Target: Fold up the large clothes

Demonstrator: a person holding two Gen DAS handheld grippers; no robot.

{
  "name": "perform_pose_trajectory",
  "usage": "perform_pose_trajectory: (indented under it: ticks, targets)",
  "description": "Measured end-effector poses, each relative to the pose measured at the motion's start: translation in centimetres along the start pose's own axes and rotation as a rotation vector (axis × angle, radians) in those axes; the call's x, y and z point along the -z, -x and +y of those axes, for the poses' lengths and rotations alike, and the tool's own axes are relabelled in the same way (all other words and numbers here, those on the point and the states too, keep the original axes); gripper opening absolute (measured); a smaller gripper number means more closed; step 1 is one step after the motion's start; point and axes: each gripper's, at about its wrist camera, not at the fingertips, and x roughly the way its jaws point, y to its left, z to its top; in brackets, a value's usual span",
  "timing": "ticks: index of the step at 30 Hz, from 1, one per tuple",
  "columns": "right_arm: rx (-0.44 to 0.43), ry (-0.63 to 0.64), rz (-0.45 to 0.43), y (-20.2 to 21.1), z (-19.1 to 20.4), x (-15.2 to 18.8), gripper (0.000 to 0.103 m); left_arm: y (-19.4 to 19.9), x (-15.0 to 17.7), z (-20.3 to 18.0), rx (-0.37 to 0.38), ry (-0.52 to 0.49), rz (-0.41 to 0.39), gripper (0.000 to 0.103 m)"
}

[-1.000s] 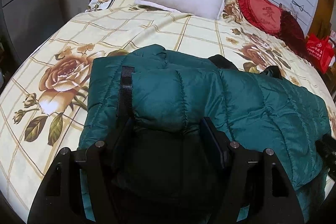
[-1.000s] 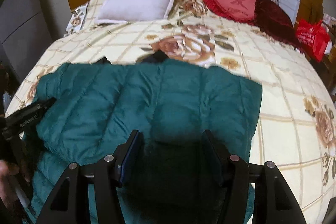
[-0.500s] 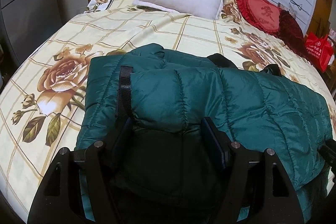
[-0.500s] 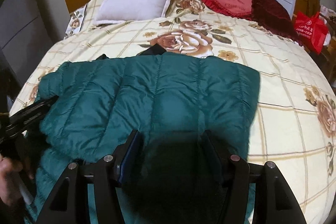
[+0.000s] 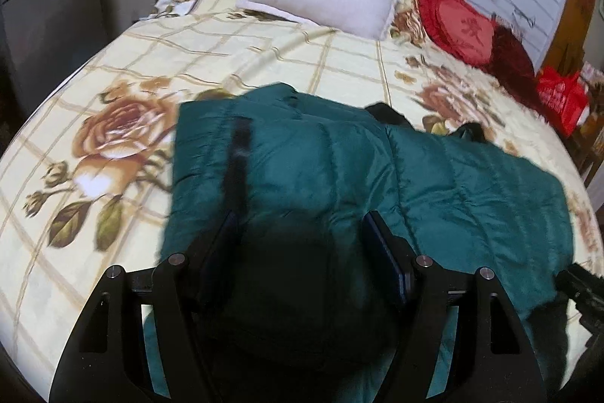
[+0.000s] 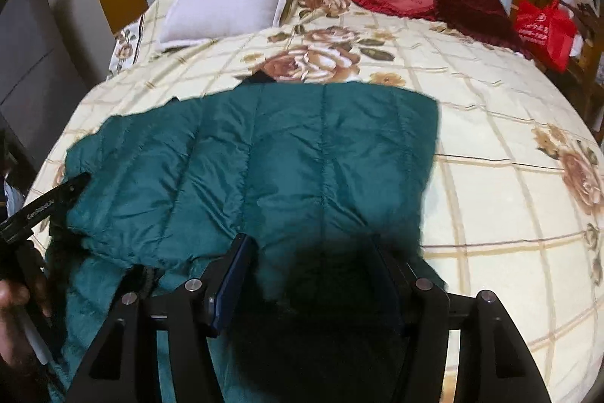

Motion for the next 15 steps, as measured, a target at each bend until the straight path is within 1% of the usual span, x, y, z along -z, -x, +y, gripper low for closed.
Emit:
perform_pose_trajectory:
  ticks: [1, 2, 4, 7, 12, 15]
  targets:
    - [0.013, -0.002, -0.006, 0.5, -0.1, 0.2, 0.071, 0.8, 0.1, 0.4, 0.009, 0.012, -0.006, 0.069]
    - [0.020, -0.007, -0.008, 1.1, -0.3, 0.4, 0.073, 1.6, 0.2, 0.9, 0.021, 0.023, -0.009, 0.069]
    - [0.012, -0.022, -0.005, 1.9, -0.8, 0.6, 0.073, 3.2, 0.8, 1.7, 0.035, 0.033, -0.004, 0.069]
    - [0.020, -0.037, -0.001, 2.8, -1.4, 1.3, 0.073, 4.8, 2.1, 2.8, 0.028, 0.025, 0.021, 0.069]
    - [0.010, -0.070, 0.033, 3.4, -2.3, 2.8, 0.073, 6.6, 4.6, 5.1, 0.030, 0.047, 0.062, 0.069]
    - [0.010, -0.074, 0.037, 3.9, -2.5, 3.7, 0.073, 7.5, 6.0, 6.2, 0.030, 0.051, 0.078, 0.069]
